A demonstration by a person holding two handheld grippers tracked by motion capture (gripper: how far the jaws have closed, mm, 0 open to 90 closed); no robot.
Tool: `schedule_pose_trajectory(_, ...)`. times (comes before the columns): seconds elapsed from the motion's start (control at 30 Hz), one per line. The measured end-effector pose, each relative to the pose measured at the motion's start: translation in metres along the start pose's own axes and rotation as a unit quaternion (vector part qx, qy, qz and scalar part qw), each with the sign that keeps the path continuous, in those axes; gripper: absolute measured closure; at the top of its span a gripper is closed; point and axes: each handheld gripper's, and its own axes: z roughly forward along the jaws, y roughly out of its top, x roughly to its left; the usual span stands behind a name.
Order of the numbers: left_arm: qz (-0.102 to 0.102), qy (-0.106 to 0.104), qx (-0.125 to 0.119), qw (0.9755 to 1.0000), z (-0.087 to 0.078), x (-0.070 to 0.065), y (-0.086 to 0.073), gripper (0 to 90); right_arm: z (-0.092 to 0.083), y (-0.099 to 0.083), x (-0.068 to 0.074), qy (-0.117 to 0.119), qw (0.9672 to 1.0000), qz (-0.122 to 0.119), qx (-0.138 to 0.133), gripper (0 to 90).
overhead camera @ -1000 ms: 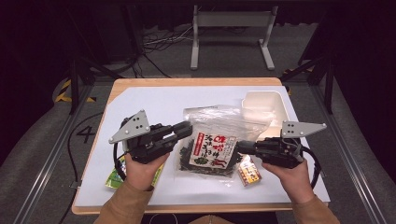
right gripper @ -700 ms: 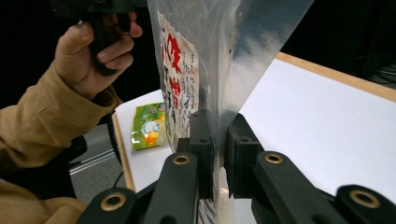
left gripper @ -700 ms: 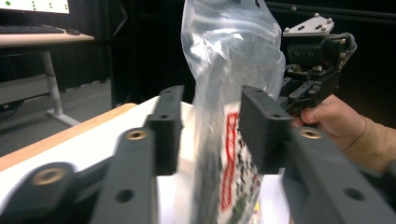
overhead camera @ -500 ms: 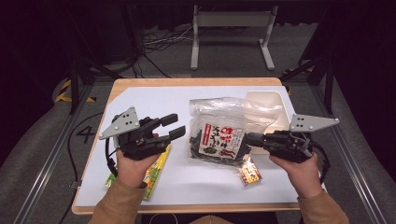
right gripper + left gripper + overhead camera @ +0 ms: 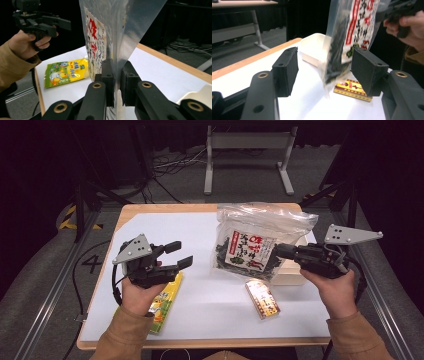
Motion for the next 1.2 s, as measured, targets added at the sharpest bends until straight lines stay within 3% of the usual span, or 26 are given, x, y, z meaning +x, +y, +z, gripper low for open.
schedule_pose_trajectory(0.6, -0.02, 0.013, 0.018, 0.9996, -0.001, 0.02, -0.012, 33.0, -0.007, 0.019, -0.031, -0.06, 0.9979, -0.025, 0.002, 83.2)
schedule_pose_trajectory(0.8, -0.028, 0.013, 0.029, 0.9991, -0.001, 0.025, -0.016, 31.4, -0.009, 0.023, -0.045, -0.081, 0.9964, -0.024, 0.008, 83.2)
schedule_pose_trajectory(1.2, -0.023, 0.019, 0.047, 0.9985, 0.002, 0.029, -0.021, 27.5, -0.011, 0.026, -0.068, -0.117, 0.9929, -0.017, 0.017, 83.1)
